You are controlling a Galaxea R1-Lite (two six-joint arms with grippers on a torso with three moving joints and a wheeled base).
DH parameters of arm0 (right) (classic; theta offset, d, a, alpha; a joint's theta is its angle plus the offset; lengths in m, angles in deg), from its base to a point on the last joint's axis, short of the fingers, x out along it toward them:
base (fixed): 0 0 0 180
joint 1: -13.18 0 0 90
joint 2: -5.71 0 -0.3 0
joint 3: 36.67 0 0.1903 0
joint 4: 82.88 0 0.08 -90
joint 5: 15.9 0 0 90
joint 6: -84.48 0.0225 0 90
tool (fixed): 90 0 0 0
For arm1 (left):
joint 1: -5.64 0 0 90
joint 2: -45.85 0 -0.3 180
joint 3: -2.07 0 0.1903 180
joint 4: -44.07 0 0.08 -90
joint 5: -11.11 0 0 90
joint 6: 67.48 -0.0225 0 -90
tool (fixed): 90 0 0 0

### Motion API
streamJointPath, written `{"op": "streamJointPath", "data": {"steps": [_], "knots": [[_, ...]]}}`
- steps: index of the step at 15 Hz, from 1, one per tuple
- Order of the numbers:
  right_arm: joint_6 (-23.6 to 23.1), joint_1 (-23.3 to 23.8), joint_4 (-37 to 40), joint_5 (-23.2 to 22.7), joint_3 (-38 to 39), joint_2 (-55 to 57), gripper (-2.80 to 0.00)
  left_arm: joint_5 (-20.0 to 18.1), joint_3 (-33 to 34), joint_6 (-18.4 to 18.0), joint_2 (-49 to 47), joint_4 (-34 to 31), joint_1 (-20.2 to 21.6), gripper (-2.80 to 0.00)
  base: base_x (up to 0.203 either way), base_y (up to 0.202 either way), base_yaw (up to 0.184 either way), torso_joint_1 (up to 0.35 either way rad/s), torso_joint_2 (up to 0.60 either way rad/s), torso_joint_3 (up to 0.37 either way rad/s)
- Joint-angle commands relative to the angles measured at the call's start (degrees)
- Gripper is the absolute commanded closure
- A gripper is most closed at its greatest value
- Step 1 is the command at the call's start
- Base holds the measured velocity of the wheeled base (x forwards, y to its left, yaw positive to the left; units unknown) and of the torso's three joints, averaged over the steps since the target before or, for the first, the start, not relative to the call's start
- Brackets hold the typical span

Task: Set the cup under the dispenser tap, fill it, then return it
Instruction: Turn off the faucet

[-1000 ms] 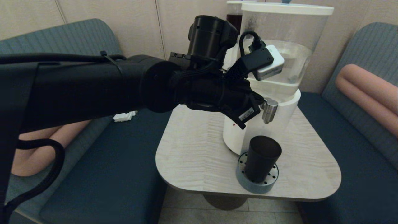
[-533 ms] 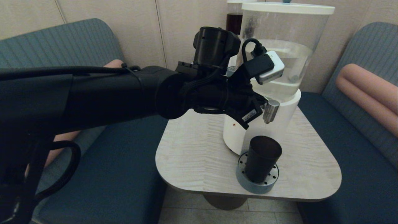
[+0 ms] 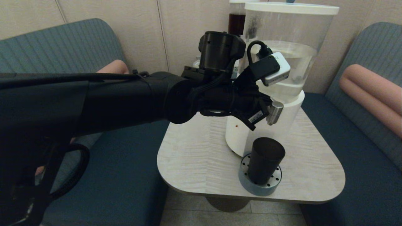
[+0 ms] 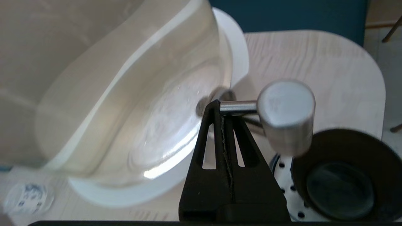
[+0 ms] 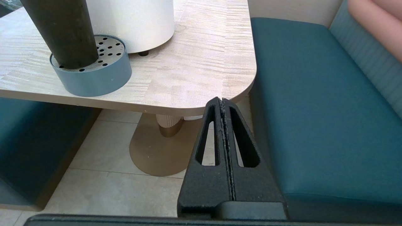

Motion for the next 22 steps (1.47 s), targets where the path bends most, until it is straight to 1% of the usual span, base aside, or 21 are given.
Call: {"op": "streamJointPath", "data": {"steps": [1,4,9,14,17,19,21,22], "knots": [[-0.01,0.00,-0.03,-0.02,0.79,0.08,0.00,-0.47,0.03,-0.20,-0.69,0.61,-0.69,0.00,0.000,0.000,0.000,0.000,0.00,0.000],[-0.01,0.00,-0.03,-0.02,0.80,0.08,0.00,-1.37,0.03,-0.18,-1.71,1.76,-1.13,0.00,0.000,0.000,0.000,0.000,0.00,0.000],[-0.01,0.00,-0.03,0.02,0.84,0.08,0.00,-1.26,0.18,0.58,-0.50,2.32,-1.04,0.00,0.000,0.000,0.000,0.000,0.00,0.000],[-0.01,0.00,-0.03,-0.02,0.88,0.08,0.00,-0.67,1.83,1.29,4.43,2.06,1.02,0.00,0.000,0.000,0.000,0.000,0.00,0.000],[-0.01,0.00,-0.03,-0.02,0.88,0.08,0.00,1.03,6.49,0.91,8.70,2.28,4.07,0.00,0.000,0.000,0.000,0.000,0.00,0.000],[-0.01,0.00,-0.03,-0.02,0.82,0.08,0.00,1.23,12.02,0.94,13.42,2.59,6.36,0.00,0.000,0.000,0.000,0.000,0.00,0.000],[-0.01,0.00,-0.11,-0.02,0.79,0.08,0.00,0.62,18.12,1.39,20.33,3.60,8.41,0.00,0.000,0.000,0.000,0.000,0.00,0.000],[-0.01,0.00,-0.03,-0.02,0.82,0.08,0.00,0.06,21.54,2.68,24.13,4.14,9.15,0.00,0.000,0.000,0.000,0.000,0.00,0.000]]}}
